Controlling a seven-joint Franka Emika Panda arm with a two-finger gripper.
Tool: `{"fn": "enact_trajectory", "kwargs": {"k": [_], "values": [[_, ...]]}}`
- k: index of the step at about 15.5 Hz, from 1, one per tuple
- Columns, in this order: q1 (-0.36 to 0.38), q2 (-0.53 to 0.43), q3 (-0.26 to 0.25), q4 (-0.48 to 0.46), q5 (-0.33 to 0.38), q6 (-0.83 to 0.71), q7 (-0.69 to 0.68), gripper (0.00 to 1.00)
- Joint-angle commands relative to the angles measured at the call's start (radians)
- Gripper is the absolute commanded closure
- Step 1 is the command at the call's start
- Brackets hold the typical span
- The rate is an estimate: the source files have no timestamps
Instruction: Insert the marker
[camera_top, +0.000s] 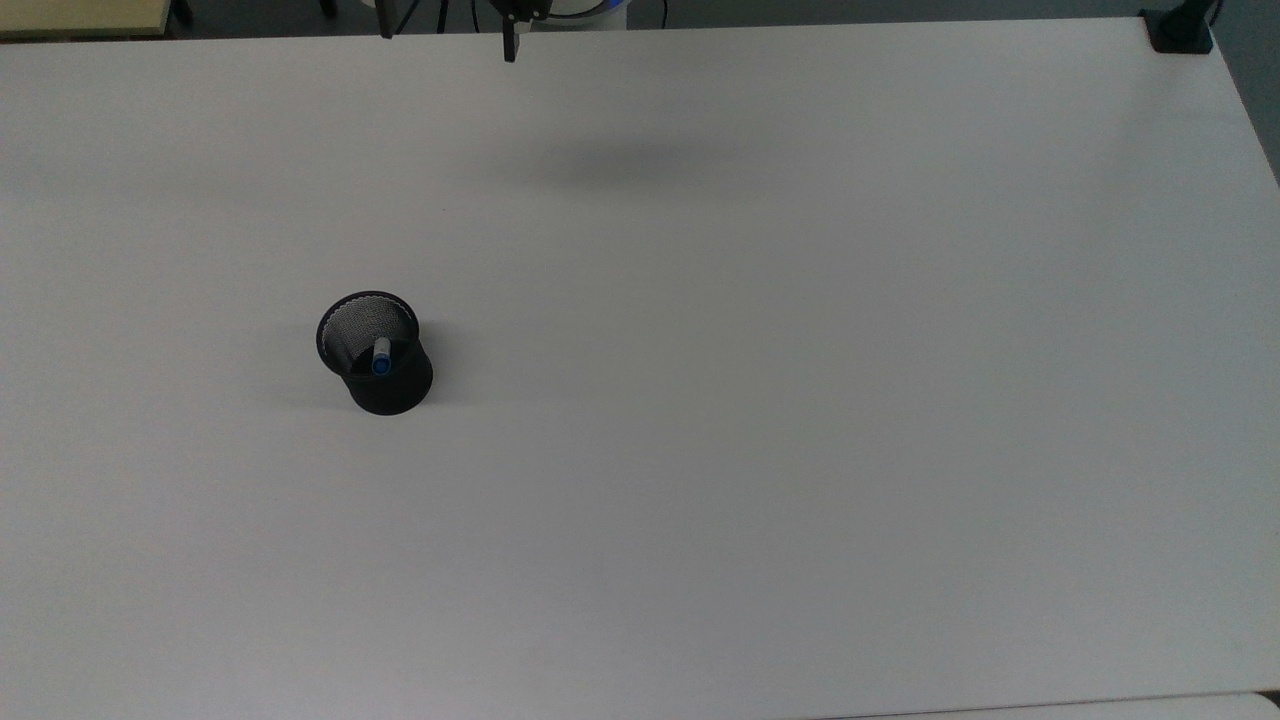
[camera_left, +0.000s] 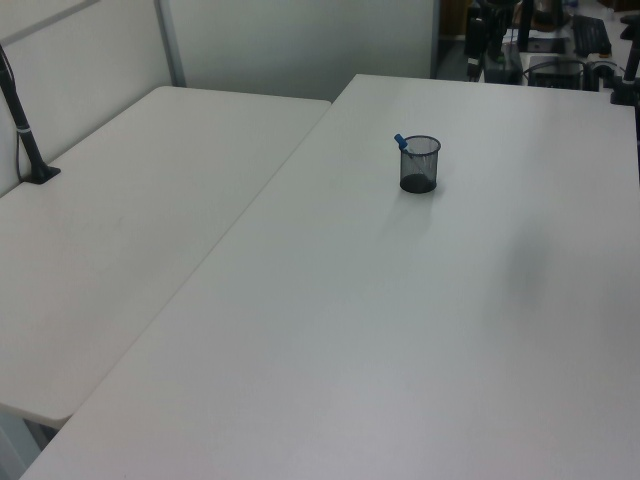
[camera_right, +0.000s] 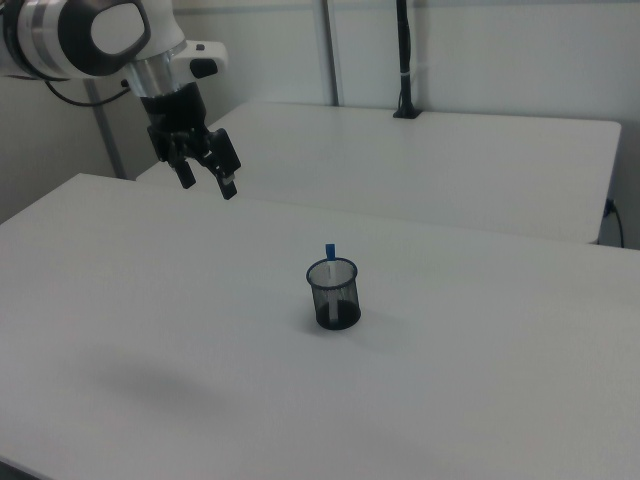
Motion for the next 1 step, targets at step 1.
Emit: {"fn": "enact_trajectory", "kwargs": {"k": [1], "values": [[0.023, -0.016, -0.021, -0.02, 0.023, 0.02, -0.023, 0.0]]}}
